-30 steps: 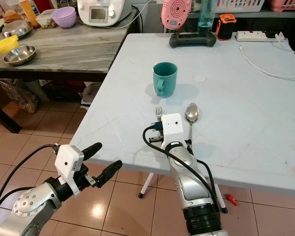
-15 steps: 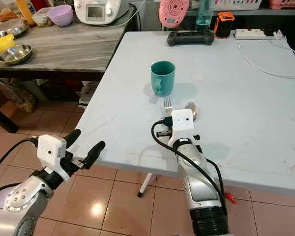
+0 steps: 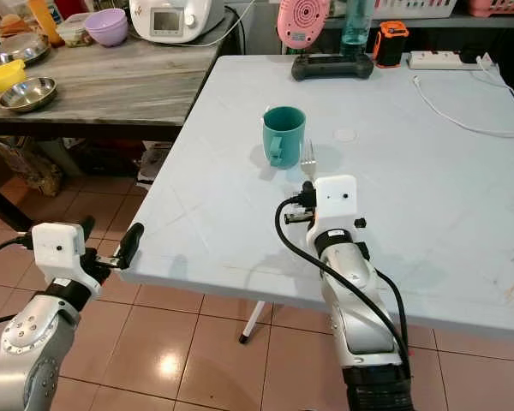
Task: Setting the table
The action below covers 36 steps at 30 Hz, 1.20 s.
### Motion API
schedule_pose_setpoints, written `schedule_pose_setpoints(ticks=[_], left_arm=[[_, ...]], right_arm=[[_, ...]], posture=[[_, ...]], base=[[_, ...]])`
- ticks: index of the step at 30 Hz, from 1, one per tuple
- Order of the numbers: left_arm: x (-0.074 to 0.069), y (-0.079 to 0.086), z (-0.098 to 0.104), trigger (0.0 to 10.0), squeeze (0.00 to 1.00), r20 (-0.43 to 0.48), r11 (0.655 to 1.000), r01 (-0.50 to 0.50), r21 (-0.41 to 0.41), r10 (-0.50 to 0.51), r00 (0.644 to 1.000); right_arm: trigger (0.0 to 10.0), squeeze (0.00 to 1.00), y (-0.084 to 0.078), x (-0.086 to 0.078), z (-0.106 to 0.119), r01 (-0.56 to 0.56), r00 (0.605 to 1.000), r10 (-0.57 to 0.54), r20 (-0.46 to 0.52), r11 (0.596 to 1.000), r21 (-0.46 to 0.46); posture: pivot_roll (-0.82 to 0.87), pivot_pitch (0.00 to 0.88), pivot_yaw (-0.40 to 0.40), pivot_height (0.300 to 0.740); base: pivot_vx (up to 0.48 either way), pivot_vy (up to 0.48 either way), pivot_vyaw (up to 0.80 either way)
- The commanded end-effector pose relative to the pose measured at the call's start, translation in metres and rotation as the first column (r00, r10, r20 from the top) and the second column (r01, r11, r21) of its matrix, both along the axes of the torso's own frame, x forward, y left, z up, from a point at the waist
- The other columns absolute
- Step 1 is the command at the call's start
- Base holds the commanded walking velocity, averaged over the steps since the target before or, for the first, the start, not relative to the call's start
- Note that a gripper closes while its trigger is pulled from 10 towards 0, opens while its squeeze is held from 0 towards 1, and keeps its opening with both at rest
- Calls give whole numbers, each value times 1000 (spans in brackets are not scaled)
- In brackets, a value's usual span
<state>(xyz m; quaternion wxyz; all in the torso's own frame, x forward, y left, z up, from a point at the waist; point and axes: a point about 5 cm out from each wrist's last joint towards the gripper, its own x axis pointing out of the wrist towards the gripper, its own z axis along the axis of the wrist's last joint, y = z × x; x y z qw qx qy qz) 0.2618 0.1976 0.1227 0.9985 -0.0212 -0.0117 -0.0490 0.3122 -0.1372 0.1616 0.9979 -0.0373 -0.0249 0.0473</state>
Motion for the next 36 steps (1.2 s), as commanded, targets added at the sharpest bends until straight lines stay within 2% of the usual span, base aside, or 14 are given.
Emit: schedule_pose_setpoints(ticks=[1, 13, 26, 36], left_arm=[[3, 5, 1, 10000, 0, 3, 999, -39, -4, 39, 999], [4, 8, 0, 10000, 0, -1, 998, -57, -30, 57, 998], [5, 8, 0, 10000, 0, 1, 998, -57, -31, 57, 998], [6, 8, 1, 10000, 0, 6, 998, -59, -30, 59, 998]], right_arm=[[10000, 0, 0, 0, 5, 2, 1000, -2, 17, 1000, 7], [10000, 0, 3, 1, 6, -14, 999, 13, 31, 1000, 16], [10000, 0, 3, 2, 7, -8, 999, 7, 44, 1000, 20], [10000, 0, 5, 3, 10, -11, 998, 10, 65, 1000, 19]], posture=[[-111, 109, 90, 740], [-107, 106, 86, 740], [-108, 102, 89, 740], [-109, 106, 90, 740]], base=[[0, 0, -744], [0, 20, -661], [0, 348, 0], [0, 475, 0]])
